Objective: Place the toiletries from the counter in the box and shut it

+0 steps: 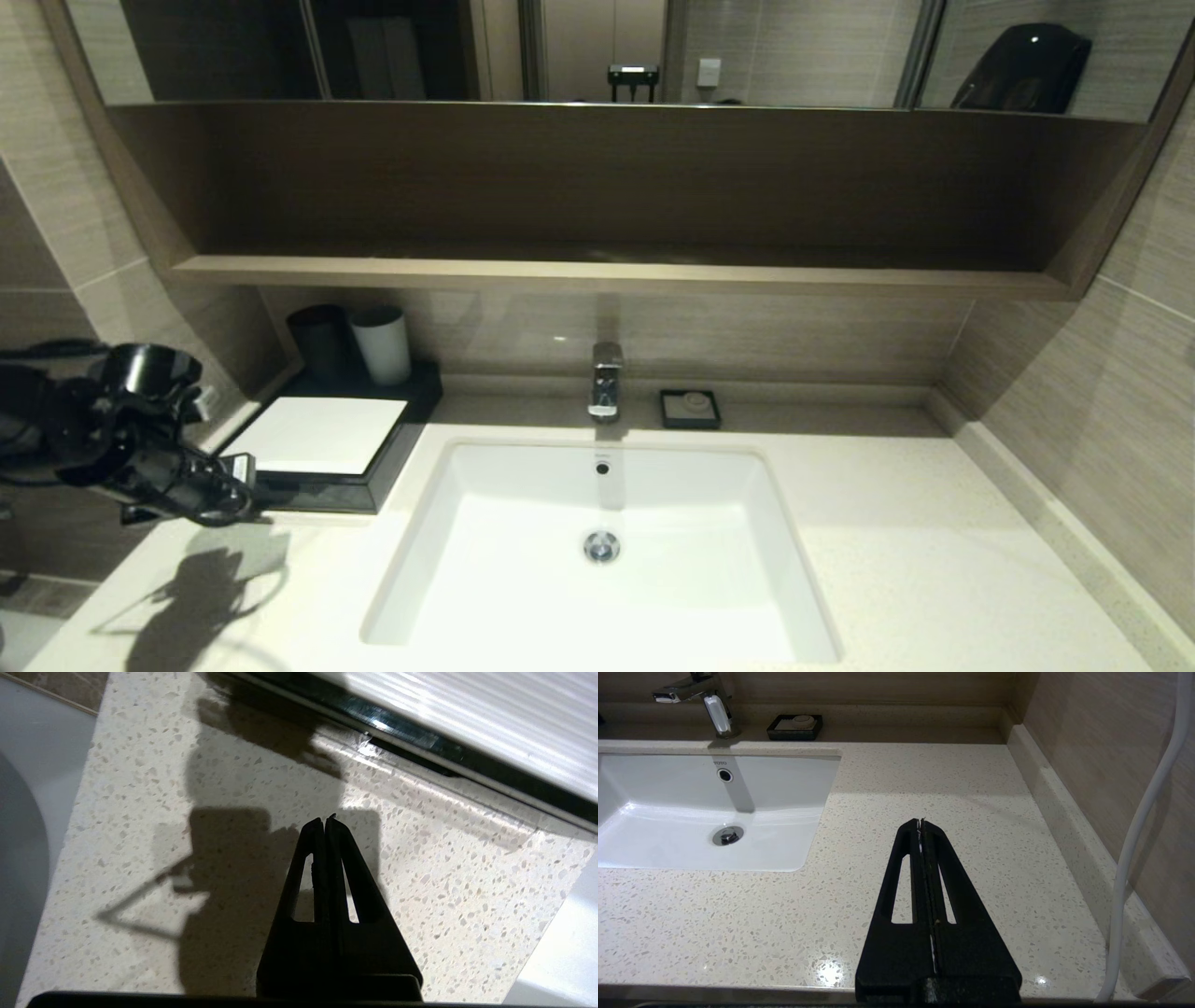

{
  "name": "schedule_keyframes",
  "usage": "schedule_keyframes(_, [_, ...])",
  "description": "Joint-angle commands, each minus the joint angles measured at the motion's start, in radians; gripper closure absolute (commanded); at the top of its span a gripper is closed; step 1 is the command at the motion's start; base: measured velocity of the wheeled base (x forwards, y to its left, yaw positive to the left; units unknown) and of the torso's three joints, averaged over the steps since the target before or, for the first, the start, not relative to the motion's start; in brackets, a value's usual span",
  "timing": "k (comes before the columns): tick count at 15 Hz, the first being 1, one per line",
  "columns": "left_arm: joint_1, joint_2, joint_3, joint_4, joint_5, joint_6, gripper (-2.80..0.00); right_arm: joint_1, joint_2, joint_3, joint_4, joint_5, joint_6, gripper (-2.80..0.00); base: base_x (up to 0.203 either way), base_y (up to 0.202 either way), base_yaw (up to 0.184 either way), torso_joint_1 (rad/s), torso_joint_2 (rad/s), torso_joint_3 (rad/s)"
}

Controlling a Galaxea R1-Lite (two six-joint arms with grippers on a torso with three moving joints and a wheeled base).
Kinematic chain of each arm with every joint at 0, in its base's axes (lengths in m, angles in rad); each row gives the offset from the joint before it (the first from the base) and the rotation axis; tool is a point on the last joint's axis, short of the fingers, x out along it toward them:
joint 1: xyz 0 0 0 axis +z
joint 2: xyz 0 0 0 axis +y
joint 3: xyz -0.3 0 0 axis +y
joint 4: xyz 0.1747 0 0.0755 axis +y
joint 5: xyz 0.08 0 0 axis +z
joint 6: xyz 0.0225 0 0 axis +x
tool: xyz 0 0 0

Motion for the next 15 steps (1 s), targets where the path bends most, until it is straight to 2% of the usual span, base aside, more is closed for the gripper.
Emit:
schedule_keyframes(1, [0.011,-0.083,0.051,0.001,0.0,0.019,0.0,0.0,0.0,0.0,0.0,0.0,-0.001,0.0,0.0,0.0,0.0,0.0,0.0,0.0])
schedule_keyframes(7, [0.01,-0.18,0.093,-0.014,-0.004,0.024,0.0,0.0,0.0,-0.001,0.0,0.0,-0.001,0.0,0.0,0.0,0.0,0.0,0.0,0.0])
schedule_keyframes(10, [-0.003,-0.253,0.152,-0.042,-0.012,0.021,0.0,0.0,0.0,0.0,0.0,0.0,0.0,0.0,0.0,0.0,0.0,0.0,0.0,0.0])
schedule_keyframes(12, [-0.026,-0.279,0.203,-0.114,-0.015,0.021,0.0,0.0,0.0,0.0,0.0,0.0,-0.001,0.0,0.0,0.0,0.0,0.0,0.0,0.0])
schedule_keyframes(15, [-0.085,-0.327,0.278,-0.287,-0.013,0.024,0.0,0.0,0.0,-0.001,0.0,0.0,-0.001,0.0,0.0,0.0,0.0,0.0,0.0,0.0])
